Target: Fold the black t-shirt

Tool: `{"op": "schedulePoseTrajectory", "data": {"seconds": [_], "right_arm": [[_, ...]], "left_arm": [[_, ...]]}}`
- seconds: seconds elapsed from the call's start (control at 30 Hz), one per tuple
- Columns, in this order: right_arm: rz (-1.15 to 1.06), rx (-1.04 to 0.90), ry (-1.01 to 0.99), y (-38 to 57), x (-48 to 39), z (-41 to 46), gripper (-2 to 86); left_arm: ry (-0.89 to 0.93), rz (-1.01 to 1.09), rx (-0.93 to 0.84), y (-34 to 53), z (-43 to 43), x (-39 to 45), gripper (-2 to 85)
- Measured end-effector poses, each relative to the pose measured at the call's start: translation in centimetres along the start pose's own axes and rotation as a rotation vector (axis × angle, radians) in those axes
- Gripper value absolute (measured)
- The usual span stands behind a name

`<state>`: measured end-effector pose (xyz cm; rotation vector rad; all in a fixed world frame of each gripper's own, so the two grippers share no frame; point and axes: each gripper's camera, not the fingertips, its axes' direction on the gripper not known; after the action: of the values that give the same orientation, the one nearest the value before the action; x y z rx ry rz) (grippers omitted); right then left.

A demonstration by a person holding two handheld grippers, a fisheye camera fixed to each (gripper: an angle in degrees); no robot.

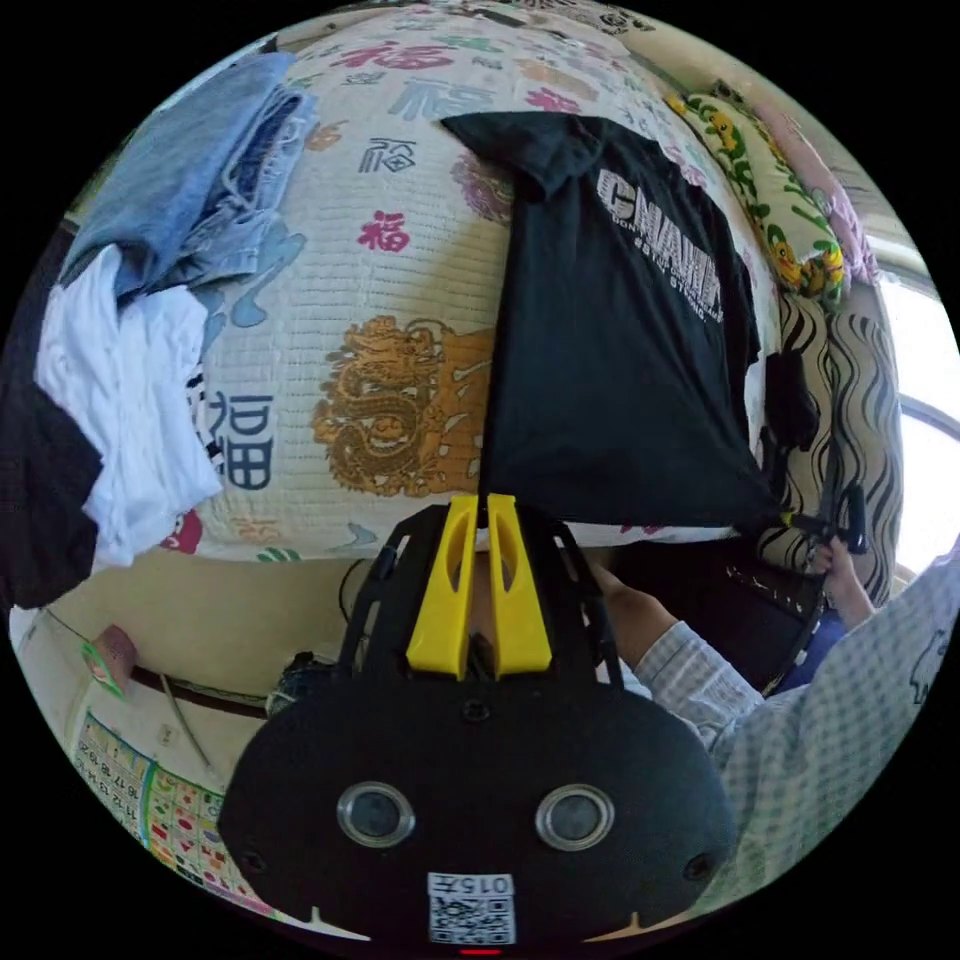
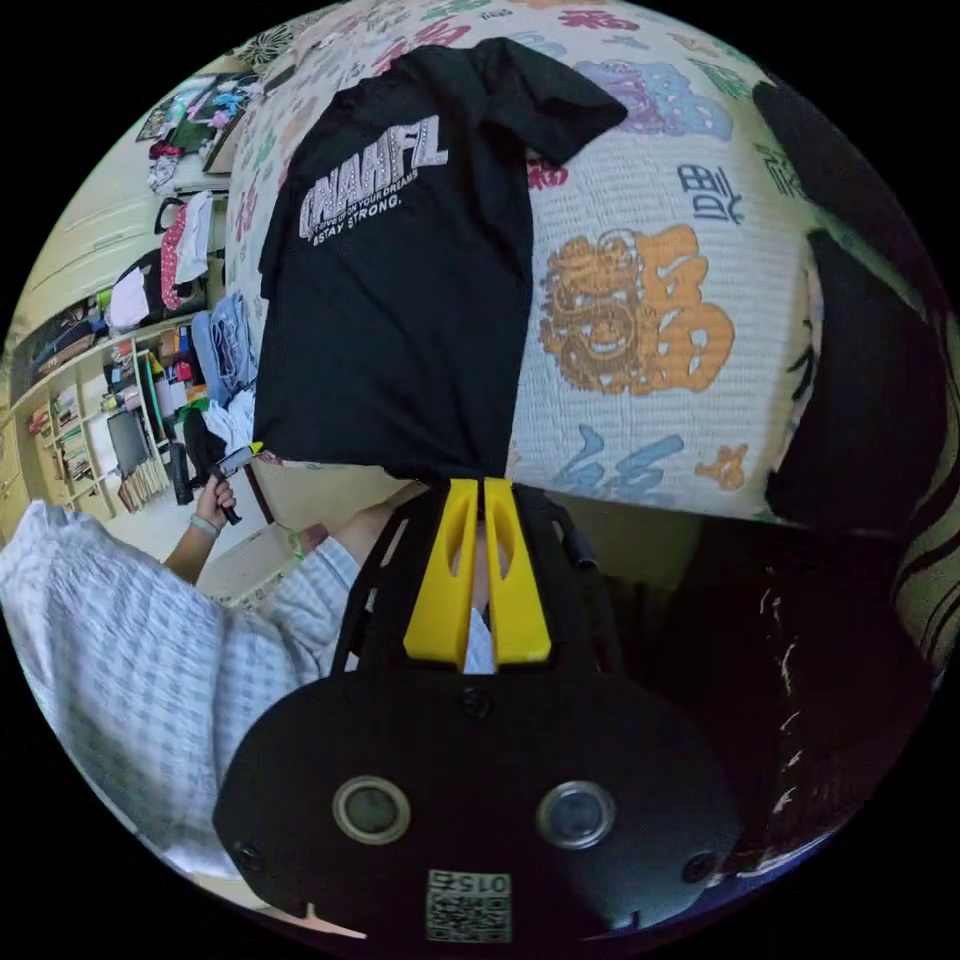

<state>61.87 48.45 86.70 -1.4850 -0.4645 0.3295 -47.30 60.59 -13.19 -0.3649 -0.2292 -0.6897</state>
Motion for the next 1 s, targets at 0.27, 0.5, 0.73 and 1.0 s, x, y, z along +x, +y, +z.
{"op": "schedulePoseTrajectory", "data": {"seconds": [0.27, 0.5, 0.73, 1.0], "right_arm": [[-0.098, -0.145, 0.213, 2.6, -0.1, 7.6, 0.2], [0.086, -0.303, 0.100, 1.9, 5.6, 15.1, 4.9], [0.192, 0.043, 0.121, 2.8, 10.0, 6.8, 4.4], [0.150, 0.471, -0.274, -5.4, 13.8, 2.9, 7.8]], "left_arm": [[-0.135, 0.030, -0.151, -0.1, 5.5, 3.0, -0.2], [-0.219, -0.071, -0.382, -1.5, 20.9, 5.0, 2.0], [-0.223, 0.032, -0.189, -5.0, 20.9, 13.0, 3.0], [0.186, 0.677, 0.103, -21.3, 24.0, 40.1, 6.3]]}}
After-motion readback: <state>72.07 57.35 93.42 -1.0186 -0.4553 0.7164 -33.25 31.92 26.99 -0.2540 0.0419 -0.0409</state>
